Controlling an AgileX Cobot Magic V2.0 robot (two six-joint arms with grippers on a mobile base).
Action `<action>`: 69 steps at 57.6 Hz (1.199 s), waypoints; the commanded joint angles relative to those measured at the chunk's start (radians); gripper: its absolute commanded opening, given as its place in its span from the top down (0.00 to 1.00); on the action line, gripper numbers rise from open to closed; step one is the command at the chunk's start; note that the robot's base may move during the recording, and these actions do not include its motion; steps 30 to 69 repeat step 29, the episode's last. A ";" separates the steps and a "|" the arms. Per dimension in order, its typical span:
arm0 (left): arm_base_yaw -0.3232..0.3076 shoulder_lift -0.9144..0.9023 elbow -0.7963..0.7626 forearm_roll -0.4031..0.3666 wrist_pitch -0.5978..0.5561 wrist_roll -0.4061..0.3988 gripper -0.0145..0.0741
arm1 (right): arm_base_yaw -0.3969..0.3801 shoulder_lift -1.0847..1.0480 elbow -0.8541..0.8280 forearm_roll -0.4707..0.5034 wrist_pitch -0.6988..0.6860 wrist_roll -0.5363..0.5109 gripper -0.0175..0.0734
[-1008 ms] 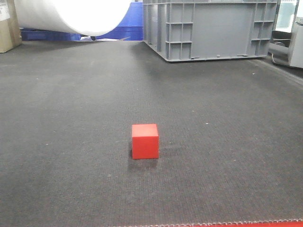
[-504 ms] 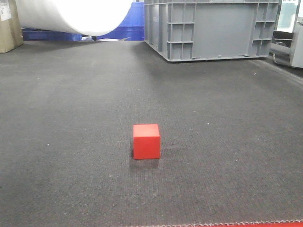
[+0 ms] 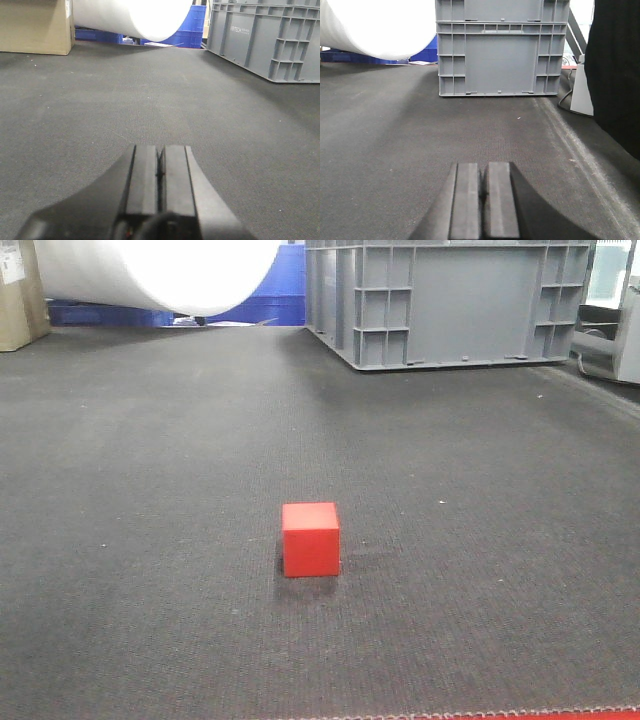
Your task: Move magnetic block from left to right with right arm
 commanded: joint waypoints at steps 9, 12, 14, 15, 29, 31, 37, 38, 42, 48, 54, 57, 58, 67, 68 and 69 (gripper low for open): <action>0.003 -0.010 0.009 -0.003 -0.080 -0.007 0.98 | -0.007 -0.022 0.000 -0.001 -0.089 -0.011 0.75; 0.003 -0.010 0.009 -0.003 -0.080 -0.007 0.98 | -0.007 -0.022 0.000 -0.001 -0.089 -0.011 0.75; 0.003 -0.010 0.009 -0.003 -0.080 -0.007 0.98 | -0.007 -0.022 0.000 -0.001 -0.089 -0.011 0.75; 0.003 -0.010 0.009 -0.003 -0.080 -0.007 0.98 | -0.007 -0.022 0.000 -0.001 -0.089 -0.011 0.75; 0.003 -0.010 0.009 -0.003 -0.080 -0.007 0.98 | -0.007 -0.022 0.000 -0.001 -0.089 -0.011 0.75; 0.003 -0.010 0.009 -0.003 -0.080 -0.007 0.98 | -0.007 -0.022 0.000 -0.001 -0.089 -0.011 0.75; 0.003 -0.010 0.009 -0.003 -0.080 -0.007 0.98 | -0.007 -0.022 0.000 -0.001 -0.089 -0.011 0.75; 0.003 -0.010 0.009 -0.003 -0.080 -0.007 0.98 | -0.007 -0.022 0.000 -0.001 -0.089 -0.011 0.75; 0.003 -0.010 0.009 -0.003 -0.080 -0.007 0.98 | -0.007 -0.022 0.000 -0.001 -0.089 -0.011 0.75; 0.003 -0.010 0.009 -0.003 -0.080 -0.007 0.98 | -0.007 -0.022 0.000 -0.001 -0.089 -0.011 0.75; 0.003 -0.010 0.009 -0.003 -0.080 -0.007 0.98 | -0.007 -0.022 0.000 -0.001 -0.089 -0.011 0.75; 0.003 -0.010 0.009 -0.003 -0.080 -0.007 0.98 | -0.007 -0.022 0.000 -0.001 -0.089 -0.011 0.75; 0.003 -0.010 0.009 -0.003 -0.080 -0.007 0.98 | -0.007 -0.022 0.000 -0.001 -0.089 -0.011 0.75; 0.003 -0.010 0.009 -0.003 -0.080 -0.007 0.98 | -0.007 -0.022 0.000 -0.001 -0.089 -0.011 0.75; 0.003 -0.010 0.009 -0.003 -0.080 -0.007 0.98 | -0.007 -0.022 0.000 -0.001 -0.089 -0.011 0.75; 0.003 -0.010 0.009 -0.003 -0.080 -0.007 0.98 | -0.007 -0.022 0.000 -0.001 -0.089 -0.011 0.75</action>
